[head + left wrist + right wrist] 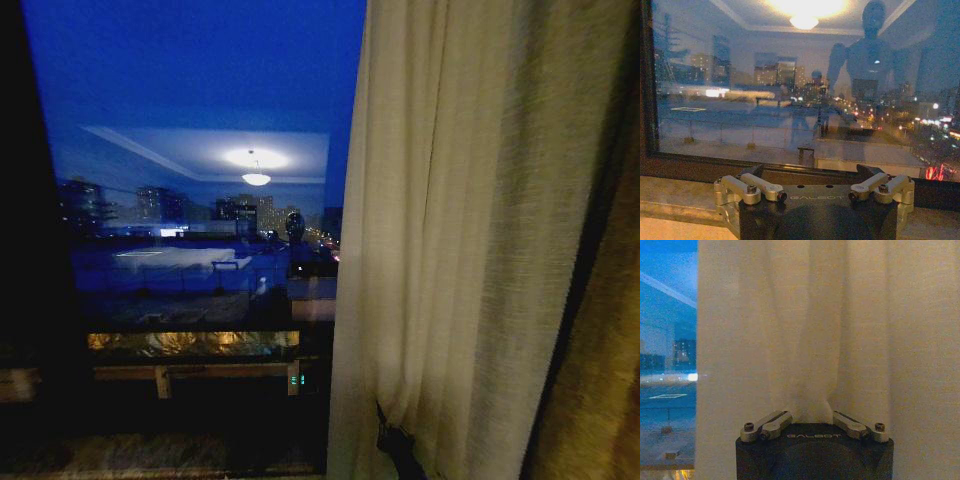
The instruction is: Open the curtains by pulling them apart, changing their state from closed to fully open.
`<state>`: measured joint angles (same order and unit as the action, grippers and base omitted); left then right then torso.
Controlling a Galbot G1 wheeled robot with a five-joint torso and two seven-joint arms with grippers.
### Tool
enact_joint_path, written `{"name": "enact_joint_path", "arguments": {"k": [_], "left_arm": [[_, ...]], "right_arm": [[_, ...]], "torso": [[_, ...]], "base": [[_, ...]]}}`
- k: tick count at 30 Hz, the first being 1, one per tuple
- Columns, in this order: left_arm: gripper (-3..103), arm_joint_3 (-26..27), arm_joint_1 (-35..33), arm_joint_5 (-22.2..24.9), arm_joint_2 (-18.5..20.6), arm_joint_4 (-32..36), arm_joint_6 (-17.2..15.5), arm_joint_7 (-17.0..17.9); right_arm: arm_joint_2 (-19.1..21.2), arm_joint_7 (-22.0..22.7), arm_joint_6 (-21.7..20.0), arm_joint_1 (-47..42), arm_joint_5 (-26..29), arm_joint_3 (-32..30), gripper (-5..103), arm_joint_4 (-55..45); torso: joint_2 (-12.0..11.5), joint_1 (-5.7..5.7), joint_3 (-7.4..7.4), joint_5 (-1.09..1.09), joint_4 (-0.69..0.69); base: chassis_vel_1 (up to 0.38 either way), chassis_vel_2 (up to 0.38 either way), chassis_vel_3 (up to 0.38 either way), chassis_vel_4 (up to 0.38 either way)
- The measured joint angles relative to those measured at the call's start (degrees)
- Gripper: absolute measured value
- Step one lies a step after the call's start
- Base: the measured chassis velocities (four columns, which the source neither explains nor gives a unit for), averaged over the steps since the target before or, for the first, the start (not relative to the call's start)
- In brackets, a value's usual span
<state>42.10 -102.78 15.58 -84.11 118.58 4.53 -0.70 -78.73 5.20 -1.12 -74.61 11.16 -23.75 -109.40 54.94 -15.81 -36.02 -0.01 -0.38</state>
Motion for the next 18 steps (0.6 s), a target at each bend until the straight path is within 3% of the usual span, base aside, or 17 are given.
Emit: {"name": "enact_joint_path", "arguments": {"k": [13,18], "left_arm": [[100,-0.47,0.54,0.10,0.11,-0.12,-0.29,-0.02],[100,-0.44,0.46,0.08,-0.02,-0.25,-0.31,-0.02]], "right_arm": [[0.01,-1.18,3.20,-2.52,-2.56,-0.61,0,-1.31],[-0.01,-1.14,2.05,-1.50,-1.59,-0.60,0,-1.25]], "torso": [[0.00,0.00,0.00,0.01,-0.01],[0.00,0.00,0.00,-0.02,0.01]], "base": [[-0.081,-0.066,0.082,0.066],[0.000,0.000,0.000,0.000]]}}
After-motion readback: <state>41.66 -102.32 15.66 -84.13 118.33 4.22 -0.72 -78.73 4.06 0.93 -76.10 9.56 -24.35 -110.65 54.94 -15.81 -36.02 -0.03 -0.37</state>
